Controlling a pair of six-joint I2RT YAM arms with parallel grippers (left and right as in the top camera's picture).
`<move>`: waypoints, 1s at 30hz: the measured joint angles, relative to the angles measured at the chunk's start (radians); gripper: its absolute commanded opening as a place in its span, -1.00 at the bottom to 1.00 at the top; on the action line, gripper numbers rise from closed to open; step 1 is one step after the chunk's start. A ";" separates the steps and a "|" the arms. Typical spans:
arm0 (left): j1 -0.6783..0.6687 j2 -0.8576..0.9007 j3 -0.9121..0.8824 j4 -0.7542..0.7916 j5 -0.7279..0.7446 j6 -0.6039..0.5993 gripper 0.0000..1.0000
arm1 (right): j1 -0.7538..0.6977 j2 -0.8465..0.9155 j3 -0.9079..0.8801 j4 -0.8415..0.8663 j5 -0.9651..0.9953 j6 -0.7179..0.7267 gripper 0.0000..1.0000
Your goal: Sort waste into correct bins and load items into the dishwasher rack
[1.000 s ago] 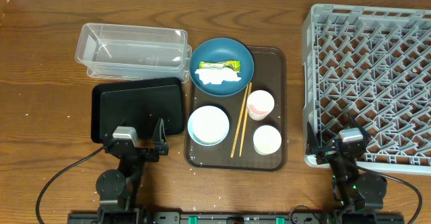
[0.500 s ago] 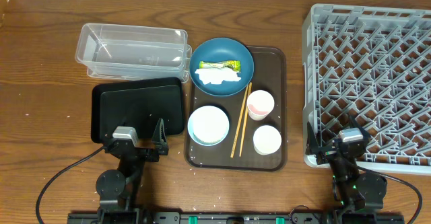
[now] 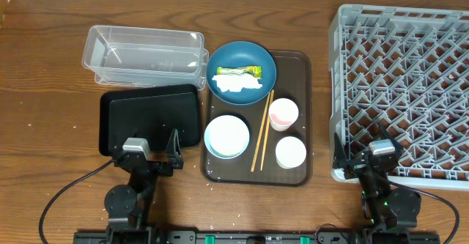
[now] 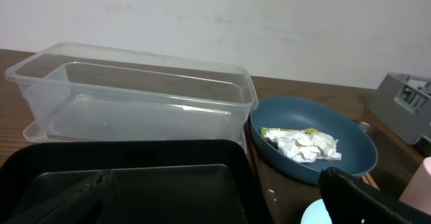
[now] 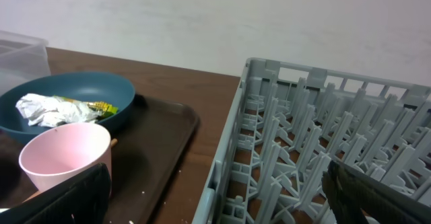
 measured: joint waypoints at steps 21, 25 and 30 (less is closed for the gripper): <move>0.000 0.000 0.000 0.001 0.000 0.000 0.96 | 0.000 0.000 0.000 0.000 -0.009 0.010 0.98; 0.000 0.000 0.000 0.002 0.011 0.000 0.96 | 0.000 0.000 0.000 0.009 -0.092 0.146 0.99; 0.000 0.000 0.002 0.006 0.121 -0.016 0.96 | 0.000 0.000 0.000 0.013 -0.206 0.343 0.98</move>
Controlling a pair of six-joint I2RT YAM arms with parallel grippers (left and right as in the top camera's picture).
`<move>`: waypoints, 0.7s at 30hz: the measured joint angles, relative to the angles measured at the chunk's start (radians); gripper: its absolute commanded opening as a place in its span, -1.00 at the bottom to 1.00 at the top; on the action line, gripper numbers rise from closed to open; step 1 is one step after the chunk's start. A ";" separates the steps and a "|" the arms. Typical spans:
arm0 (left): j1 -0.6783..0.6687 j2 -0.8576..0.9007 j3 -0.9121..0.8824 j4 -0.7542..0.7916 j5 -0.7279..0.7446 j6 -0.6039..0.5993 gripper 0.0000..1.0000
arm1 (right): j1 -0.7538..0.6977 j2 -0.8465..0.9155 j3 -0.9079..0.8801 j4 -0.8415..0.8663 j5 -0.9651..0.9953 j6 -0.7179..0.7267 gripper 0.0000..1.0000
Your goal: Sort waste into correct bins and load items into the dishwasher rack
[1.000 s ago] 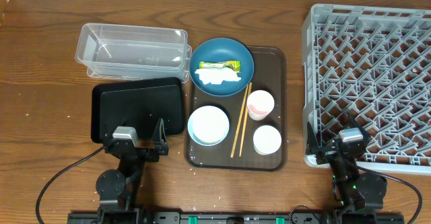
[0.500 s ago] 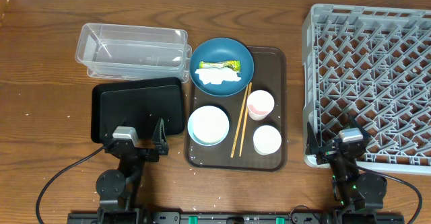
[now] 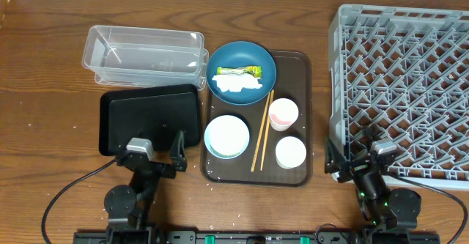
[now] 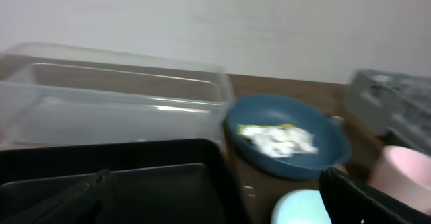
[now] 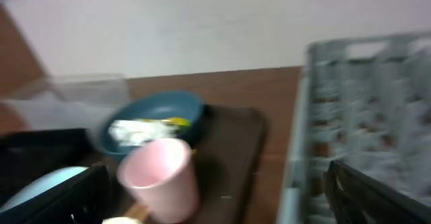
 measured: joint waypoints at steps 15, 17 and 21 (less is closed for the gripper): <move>0.000 0.027 0.100 0.029 0.332 -0.169 0.96 | 0.000 0.023 0.126 -0.200 -0.209 0.099 0.98; 0.000 0.070 0.201 0.001 0.336 -0.175 0.96 | 0.000 0.051 0.222 -0.298 -0.186 0.079 0.98; 0.000 0.243 0.449 -0.184 0.354 -0.185 0.96 | 0.000 0.168 0.470 -0.536 -0.103 0.020 0.99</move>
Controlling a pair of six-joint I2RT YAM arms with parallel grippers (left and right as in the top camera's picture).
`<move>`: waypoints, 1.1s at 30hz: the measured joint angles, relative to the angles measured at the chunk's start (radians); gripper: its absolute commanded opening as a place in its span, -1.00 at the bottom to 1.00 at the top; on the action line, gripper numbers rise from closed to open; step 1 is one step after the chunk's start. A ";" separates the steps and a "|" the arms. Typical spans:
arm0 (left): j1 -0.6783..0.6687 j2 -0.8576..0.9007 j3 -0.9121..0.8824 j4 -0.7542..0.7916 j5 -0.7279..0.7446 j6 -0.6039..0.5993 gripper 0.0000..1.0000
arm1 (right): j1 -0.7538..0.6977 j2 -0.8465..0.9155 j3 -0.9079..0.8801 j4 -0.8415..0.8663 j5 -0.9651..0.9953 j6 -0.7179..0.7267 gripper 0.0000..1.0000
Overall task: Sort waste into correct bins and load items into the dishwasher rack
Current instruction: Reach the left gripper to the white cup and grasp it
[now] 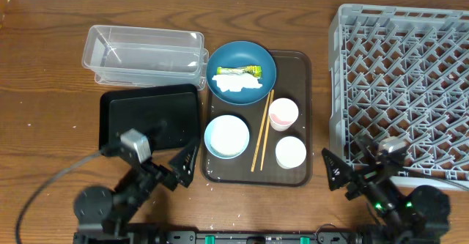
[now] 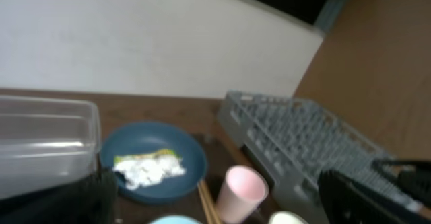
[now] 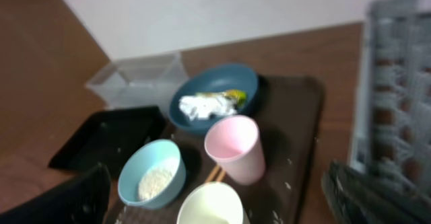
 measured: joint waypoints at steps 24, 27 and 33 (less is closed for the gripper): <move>-0.331 0.782 0.513 -0.569 0.000 -0.009 0.83 | 0.000 0.454 0.410 -0.307 0.052 -0.060 0.99; -0.530 0.804 0.513 -0.568 -0.243 -0.008 0.82 | 0.000 0.454 0.410 -0.316 0.063 -0.054 0.98; -0.763 0.929 0.513 -0.492 -0.550 -0.014 0.81 | 0.000 0.456 0.410 -0.340 0.074 -0.047 0.99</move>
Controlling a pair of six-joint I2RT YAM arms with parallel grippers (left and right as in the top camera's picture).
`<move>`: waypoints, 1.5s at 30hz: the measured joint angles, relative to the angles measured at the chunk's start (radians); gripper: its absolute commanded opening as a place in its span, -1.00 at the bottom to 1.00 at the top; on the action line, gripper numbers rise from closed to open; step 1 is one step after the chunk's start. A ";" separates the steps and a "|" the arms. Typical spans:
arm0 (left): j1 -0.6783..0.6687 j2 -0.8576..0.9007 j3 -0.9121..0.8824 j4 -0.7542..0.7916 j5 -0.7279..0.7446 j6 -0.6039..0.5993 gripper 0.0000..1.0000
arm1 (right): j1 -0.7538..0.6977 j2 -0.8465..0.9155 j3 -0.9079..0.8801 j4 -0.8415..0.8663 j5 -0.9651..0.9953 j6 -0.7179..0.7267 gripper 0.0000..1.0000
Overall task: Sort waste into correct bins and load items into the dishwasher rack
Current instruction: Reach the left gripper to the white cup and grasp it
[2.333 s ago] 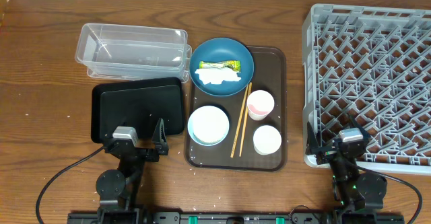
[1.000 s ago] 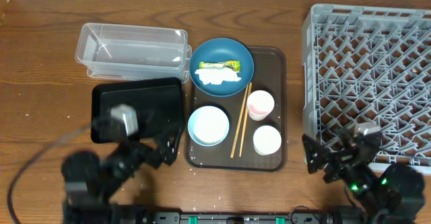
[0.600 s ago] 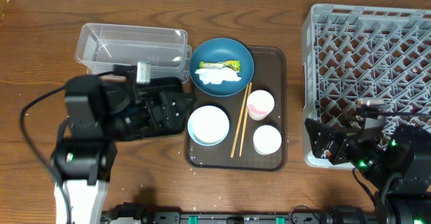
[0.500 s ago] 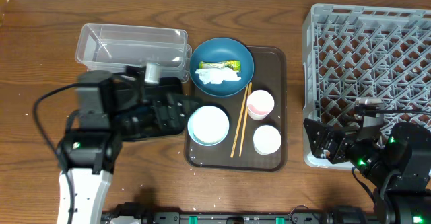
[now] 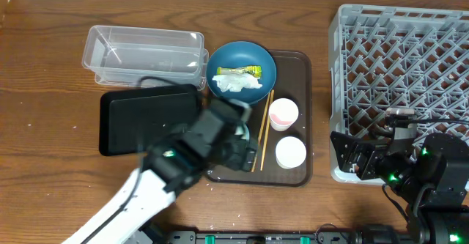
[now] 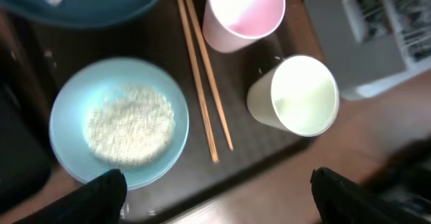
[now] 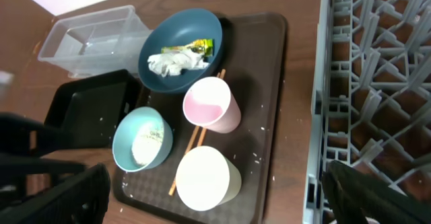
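Observation:
A brown tray (image 5: 300,112) holds a dark blue plate (image 5: 242,61) with a crumpled napkin (image 5: 238,84) and a green wrapper (image 5: 238,71). It also holds chopsticks (image 5: 262,123), a pink cup (image 5: 283,113) and a white cup (image 5: 291,152). My left gripper (image 6: 219,207) hangs open above the light blue bowl of rice (image 6: 124,123), looking straight down; in the overhead view the arm hides the bowl. My right gripper (image 7: 219,197) is open at the front-left corner of the grey dishwasher rack (image 5: 399,61), empty.
A clear plastic bin (image 5: 143,53) stands at the back left. A black bin (image 5: 139,119) lies in front of it, beside the tray. Cables trail from both arms along the table's front edge.
My left arm has gone from the table's front edge to above the bowl on the tray, its camera now pointing down. My right arm's camera now looks down on the tray from higher.
Both arms first sat low at the front edge with open grippers, looking level across the table. Then both wrists had turned toward the tray and risen. Now the left hangs over the bowl and the right is beside the rack. Nothing on the tray has moved.

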 measured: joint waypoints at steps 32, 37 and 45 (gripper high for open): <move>-0.118 0.373 0.000 0.296 -0.051 -0.050 0.39 | 0.000 0.037 0.000 -0.054 0.004 0.003 0.98; -0.125 0.362 0.000 0.290 -0.040 -0.051 0.40 | 0.000 0.037 0.000 -0.054 0.012 0.003 0.99; -0.155 0.428 0.000 0.289 -0.029 -0.056 -0.31 | 0.000 0.039 0.000 -0.057 0.020 0.003 0.98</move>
